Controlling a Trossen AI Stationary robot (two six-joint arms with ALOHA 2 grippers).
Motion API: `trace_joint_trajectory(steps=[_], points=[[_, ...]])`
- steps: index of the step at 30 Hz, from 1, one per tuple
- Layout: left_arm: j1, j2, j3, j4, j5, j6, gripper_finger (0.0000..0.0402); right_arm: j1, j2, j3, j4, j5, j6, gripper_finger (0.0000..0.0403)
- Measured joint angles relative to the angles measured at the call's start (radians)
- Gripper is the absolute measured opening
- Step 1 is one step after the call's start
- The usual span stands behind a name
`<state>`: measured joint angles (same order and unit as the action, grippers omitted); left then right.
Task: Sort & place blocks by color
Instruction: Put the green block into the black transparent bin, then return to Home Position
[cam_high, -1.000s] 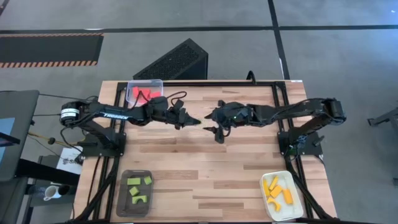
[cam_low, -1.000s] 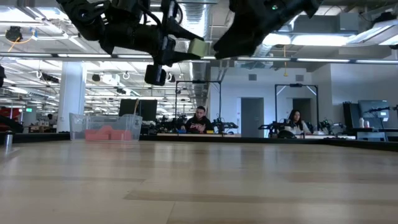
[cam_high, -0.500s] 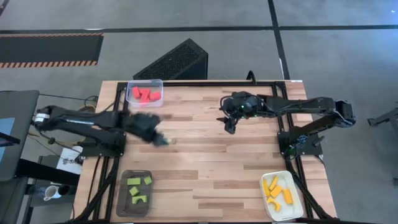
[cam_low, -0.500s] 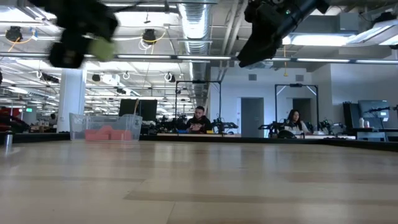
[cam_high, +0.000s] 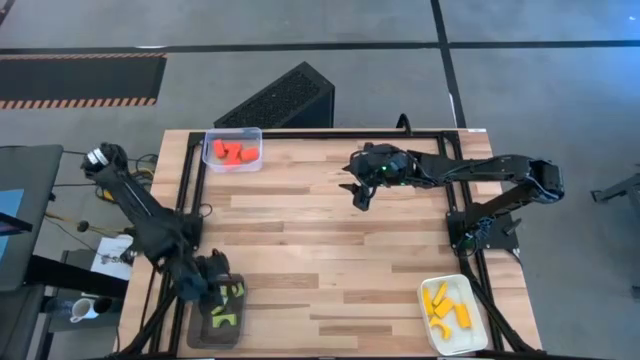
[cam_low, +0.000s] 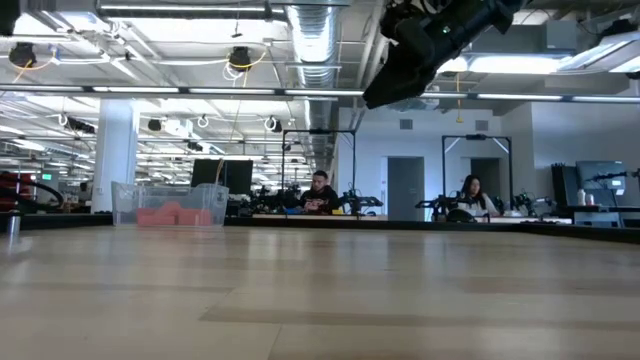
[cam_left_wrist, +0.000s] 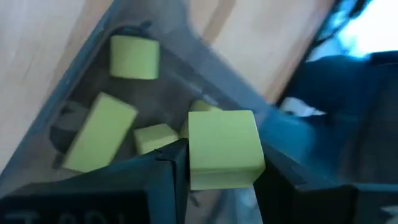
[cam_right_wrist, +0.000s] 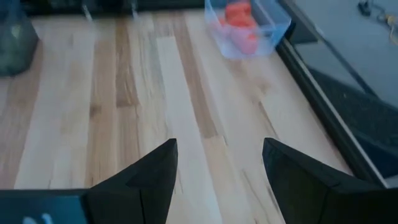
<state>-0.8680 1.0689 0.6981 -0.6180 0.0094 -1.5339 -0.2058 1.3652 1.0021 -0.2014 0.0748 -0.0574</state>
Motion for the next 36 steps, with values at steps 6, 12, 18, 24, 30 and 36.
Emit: trace_joint_trajectory(steps=[6,12,18,24,30,36], points=[[-0.025,0.182,0.000,0.042,0.011,0.072,0.0105,-0.005,-0.002,-0.001,0.000,0.000,0.003,0.0257],[-0.002,0.307,0.001,0.043,0.000,0.172,0.0105,-0.003,-0.002,-0.001,0.000,0.000,0.014,0.0255],[0.015,0.363,0.008,0.031,-0.016,0.267,0.0105,0.000,-0.002,-0.001,-0.016,-0.004,0.057,0.0255],[0.015,0.354,0.003,0.028,-0.010,0.348,0.0159,0.003,-0.002,-0.001,-0.033,-0.008,0.057,0.0255],[0.016,0.304,-0.002,0.037,0.010,0.378,0.0242,0.002,-0.002,-0.001,-0.034,-0.008,0.058,0.0255],[0.029,0.244,0.023,0.030,0.136,0.364,0.0267,0.002,-0.002,-0.001,-0.034,-0.008,0.058,0.0255]])
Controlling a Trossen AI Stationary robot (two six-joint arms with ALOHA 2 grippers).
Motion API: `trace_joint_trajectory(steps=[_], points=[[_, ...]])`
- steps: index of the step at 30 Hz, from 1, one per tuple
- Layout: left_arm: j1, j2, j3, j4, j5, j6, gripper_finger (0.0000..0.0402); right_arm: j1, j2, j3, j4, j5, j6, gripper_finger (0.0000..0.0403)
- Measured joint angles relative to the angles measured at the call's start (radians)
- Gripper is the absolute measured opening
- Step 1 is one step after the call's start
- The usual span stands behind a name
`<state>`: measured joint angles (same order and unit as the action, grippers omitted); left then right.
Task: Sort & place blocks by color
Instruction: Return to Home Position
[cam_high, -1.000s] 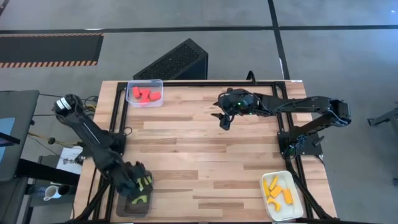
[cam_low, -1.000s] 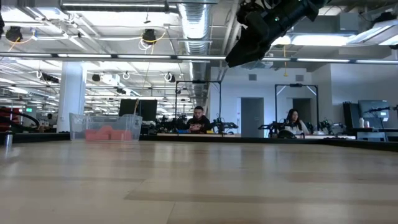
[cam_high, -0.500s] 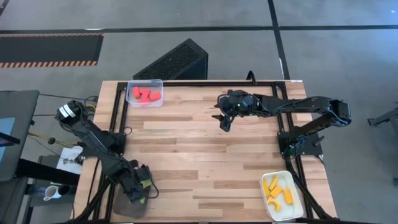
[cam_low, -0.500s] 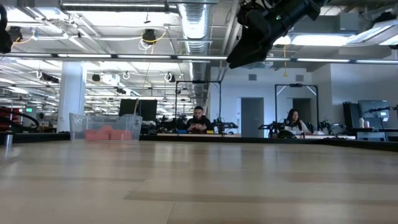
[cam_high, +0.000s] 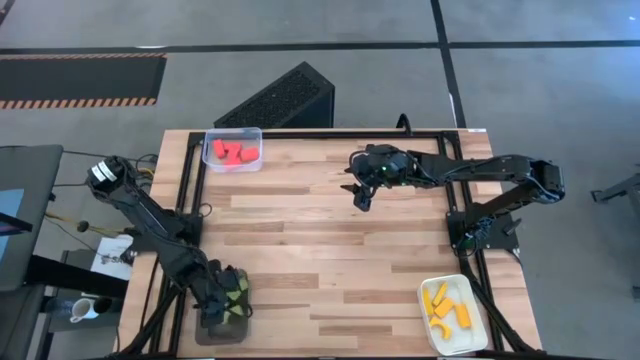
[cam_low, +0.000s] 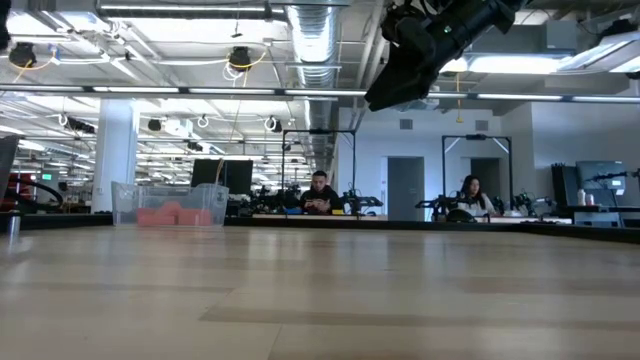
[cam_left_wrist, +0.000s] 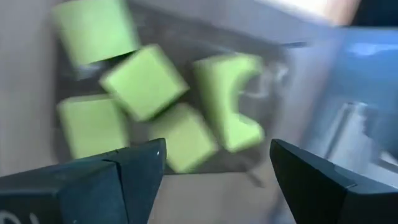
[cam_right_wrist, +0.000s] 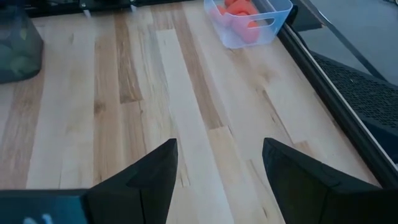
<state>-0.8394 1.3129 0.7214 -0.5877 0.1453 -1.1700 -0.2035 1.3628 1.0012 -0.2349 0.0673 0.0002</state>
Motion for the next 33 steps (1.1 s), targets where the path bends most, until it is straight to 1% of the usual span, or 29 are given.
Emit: trace_joint_trajectory(steps=[4,7,9,11,14,18,21,24,26,28,31,33], points=[[0.000,-0.039,0.070,-0.022,0.022,0.040,0.0261,0.000,0.000,0.000,-0.001,0.000,0.000,0.0255],[0.000,-0.059,0.142,-0.112,0.029,0.074,0.0251,0.000,0.000,0.000,-0.002,0.000,0.000,0.0255],[0.004,-0.069,0.208,-0.179,0.001,0.112,0.0242,0.000,0.000,0.000,-0.004,0.000,0.000,0.0255],[0.019,-0.070,0.282,-0.271,-0.062,0.156,0.0233,0.000,0.000,0.000,-0.004,0.000,0.002,0.0255],[0.057,-0.069,0.386,-0.396,-0.212,0.232,0.0218,0.000,-0.002,0.000,-0.003,0.000,0.018,0.0255],[0.160,-0.069,0.478,-0.483,-0.394,0.344,0.0200,0.000,-0.002,0.000,0.006,0.000,0.036,0.0255],[0.252,-0.070,0.515,-0.479,-0.466,0.483,0.0186,0.000,-0.002,0.000,0.006,0.000,0.053,0.0255],[0.343,-0.070,0.522,-0.453,-0.523,0.630,0.0174,0.000,-0.002,0.000,0.007,0.000,0.101,0.0255],[0.399,-0.070,0.522,-0.427,-0.553,0.740,0.0165,0.000,-0.002,0.000,0.009,0.000,0.105,0.0255],[0.457,-0.070,0.522,-0.393,-0.572,0.850,0.0157,0.004,-0.002,0.000,0.015,0.001,0.110,0.0255],[0.551,-0.070,0.522,-0.313,-0.580,1.013,0.0144,0.015,-0.002,0.000,0.025,-0.002,0.173,0.0255],[0.617,-0.070,0.522,-0.235,-0.574,1.113,0.0135,0.026,-0.002,0.000,0.064,-0.030,0.199,0.0255]])
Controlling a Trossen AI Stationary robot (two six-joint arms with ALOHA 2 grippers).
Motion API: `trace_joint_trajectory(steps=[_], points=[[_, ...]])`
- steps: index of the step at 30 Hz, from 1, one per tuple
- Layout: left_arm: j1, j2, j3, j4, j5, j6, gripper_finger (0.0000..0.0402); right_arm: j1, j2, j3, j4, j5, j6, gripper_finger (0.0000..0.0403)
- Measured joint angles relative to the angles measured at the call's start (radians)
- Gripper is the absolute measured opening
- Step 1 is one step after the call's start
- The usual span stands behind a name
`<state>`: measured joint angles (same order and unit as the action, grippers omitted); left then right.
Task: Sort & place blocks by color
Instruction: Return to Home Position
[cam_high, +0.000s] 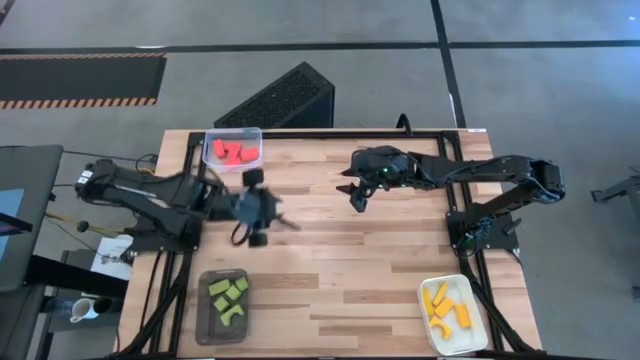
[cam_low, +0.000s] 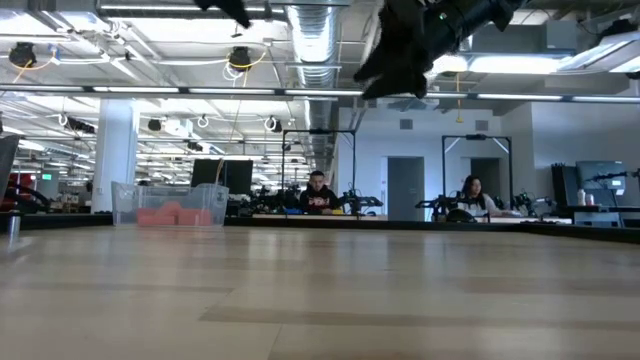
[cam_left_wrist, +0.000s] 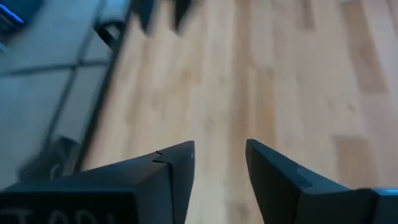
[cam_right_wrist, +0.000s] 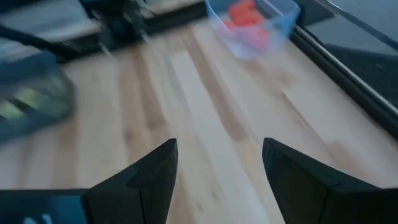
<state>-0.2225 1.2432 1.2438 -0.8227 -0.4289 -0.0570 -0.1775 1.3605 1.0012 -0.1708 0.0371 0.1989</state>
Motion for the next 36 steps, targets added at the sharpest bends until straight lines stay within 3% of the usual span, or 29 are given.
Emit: trace_joint_trajectory(steps=[6,12,17,27,36], points=[[0.168,0.000,-0.005,0.221,0.104,0.202,0.0099,0.056,0.037,-0.002,0.230,-0.059,0.069,0.0255],[0.327,0.000,-0.005,0.493,0.315,0.225,0.0053,0.093,0.061,-0.001,0.422,-0.106,0.092,0.0248],[0.407,0.000,-0.005,0.641,0.496,0.201,0.0007,0.084,0.005,-0.001,0.436,-0.127,0.086,0.0198],[0.539,-0.032,-0.006,0.665,0.629,0.149,0.0001,-0.003,-0.175,0.000,0.381,-0.129,-0.013,0.0015],[0.602,-0.155,-0.007,0.486,0.609,0.149,0.0000,-0.058,-0.365,0.000,0.042,-0.134,-0.044,0.0022]])
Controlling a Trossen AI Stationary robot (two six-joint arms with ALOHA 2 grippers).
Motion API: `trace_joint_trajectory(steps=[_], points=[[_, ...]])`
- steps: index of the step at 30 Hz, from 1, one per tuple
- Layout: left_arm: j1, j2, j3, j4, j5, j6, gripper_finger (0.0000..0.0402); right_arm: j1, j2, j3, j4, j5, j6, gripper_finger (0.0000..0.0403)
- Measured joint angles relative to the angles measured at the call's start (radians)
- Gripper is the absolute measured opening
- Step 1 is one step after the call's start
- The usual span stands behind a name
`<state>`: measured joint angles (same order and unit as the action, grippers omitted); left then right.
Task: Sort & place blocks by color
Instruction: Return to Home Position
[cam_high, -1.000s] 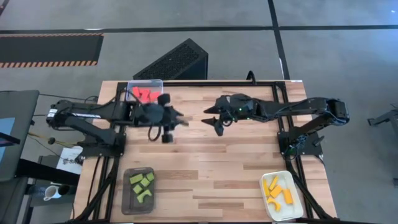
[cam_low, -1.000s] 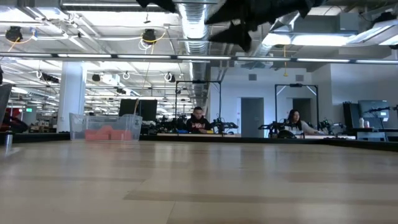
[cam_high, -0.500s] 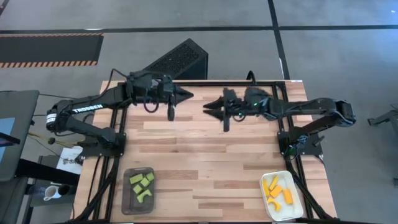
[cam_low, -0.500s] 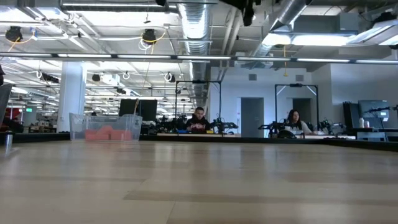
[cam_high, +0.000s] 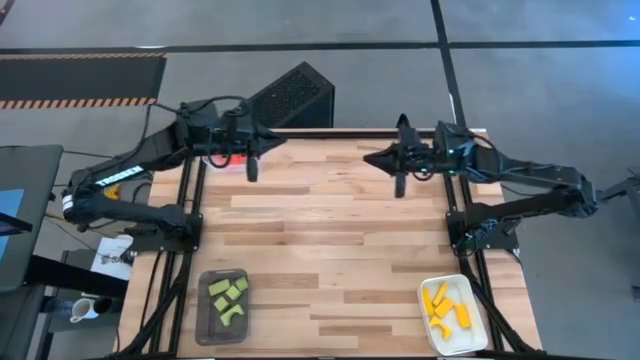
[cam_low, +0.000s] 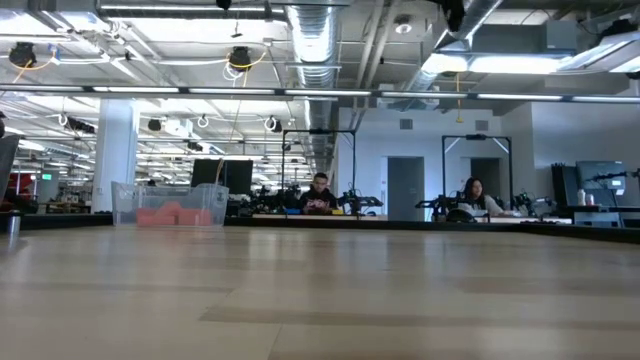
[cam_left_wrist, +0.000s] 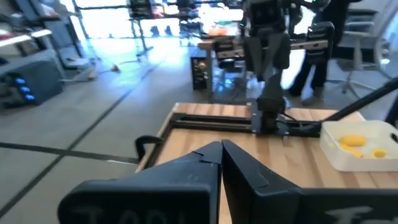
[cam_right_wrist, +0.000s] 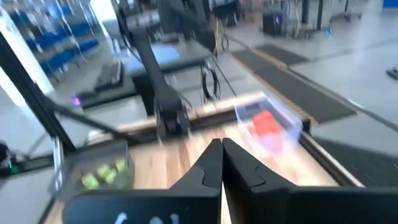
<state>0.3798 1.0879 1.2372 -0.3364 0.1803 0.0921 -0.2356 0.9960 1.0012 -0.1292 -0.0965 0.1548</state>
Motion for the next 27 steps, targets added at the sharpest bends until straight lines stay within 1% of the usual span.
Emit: trace_joint_trajectory(steps=[3,6,10,13,17,20,23,27], points=[[0.004,-0.073,-0.047,-0.005,-0.042,-0.006,0.0000,-0.003,-0.060,0.000,-0.137,0.025,-0.017,0.0007],[0.004,-0.163,-0.124,-0.003,-0.110,-0.034,0.0000,-0.001,-0.113,0.000,-0.248,0.038,-0.022,0.0008],[0.004,-0.294,-0.260,0.012,-0.162,-0.099,0.0000,0.012,-0.174,0.000,-0.337,0.039,-0.024,0.0012],[0.004,-0.392,-0.366,0.065,-0.185,-0.156,0.0000,0.021,-0.211,-0.004,-0.373,0.044,-0.028,0.0005],[0.004,-0.525,-0.498,0.132,-0.225,-0.228,0.0000,0.021,-0.266,-0.059,-0.354,0.046,-0.025,0.0007],[0.004,-0.619,-0.575,0.142,-0.262,-0.273,0.0000,0.020,-0.303,-0.121,-0.322,0.046,-0.024,0.0006],[0.004,-0.699,-0.635,0.145,-0.296,-0.314,0.0000,0.016,-0.331,-0.192,-0.264,0.046,-0.012,0.0003],[0.004,-0.786,-0.697,0.143,-0.298,-0.325,0.0000,0.016,-0.382,-0.290,-0.171,0.046,0.021,0.0005]])
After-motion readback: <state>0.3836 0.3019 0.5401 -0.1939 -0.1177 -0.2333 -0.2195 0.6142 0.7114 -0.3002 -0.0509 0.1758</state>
